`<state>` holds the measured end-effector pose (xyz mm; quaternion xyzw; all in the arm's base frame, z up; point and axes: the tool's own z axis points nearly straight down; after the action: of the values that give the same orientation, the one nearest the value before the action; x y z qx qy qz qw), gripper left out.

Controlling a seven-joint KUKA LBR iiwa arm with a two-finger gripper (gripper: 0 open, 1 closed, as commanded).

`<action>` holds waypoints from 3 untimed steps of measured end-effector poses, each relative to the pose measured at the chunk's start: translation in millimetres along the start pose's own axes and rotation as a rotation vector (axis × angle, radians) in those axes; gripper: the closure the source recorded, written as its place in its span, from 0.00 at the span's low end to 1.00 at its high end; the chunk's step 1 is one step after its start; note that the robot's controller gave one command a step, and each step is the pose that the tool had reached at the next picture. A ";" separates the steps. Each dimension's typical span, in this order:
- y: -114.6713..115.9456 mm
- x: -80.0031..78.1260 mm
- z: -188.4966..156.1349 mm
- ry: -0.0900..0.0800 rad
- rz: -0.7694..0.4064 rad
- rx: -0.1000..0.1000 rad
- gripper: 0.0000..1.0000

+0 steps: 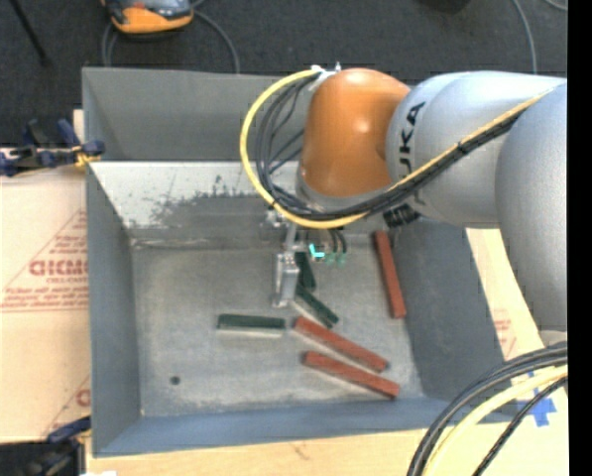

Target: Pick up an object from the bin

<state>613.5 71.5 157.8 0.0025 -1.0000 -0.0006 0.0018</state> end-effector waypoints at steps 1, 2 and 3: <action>-0.1 -1.9 -4.7 -0.008 0.001 -0.001 0.00; 1.8 23.7 52.5 -0.012 0.045 -0.001 0.00; 4.1 35.9 98.9 -0.006 0.055 -0.001 0.00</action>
Offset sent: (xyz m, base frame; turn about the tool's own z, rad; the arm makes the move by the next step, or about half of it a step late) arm -0.0413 0.0036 -0.0878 0.0693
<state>577.3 75.5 59.1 -0.0249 -0.9997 -0.0010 -0.0010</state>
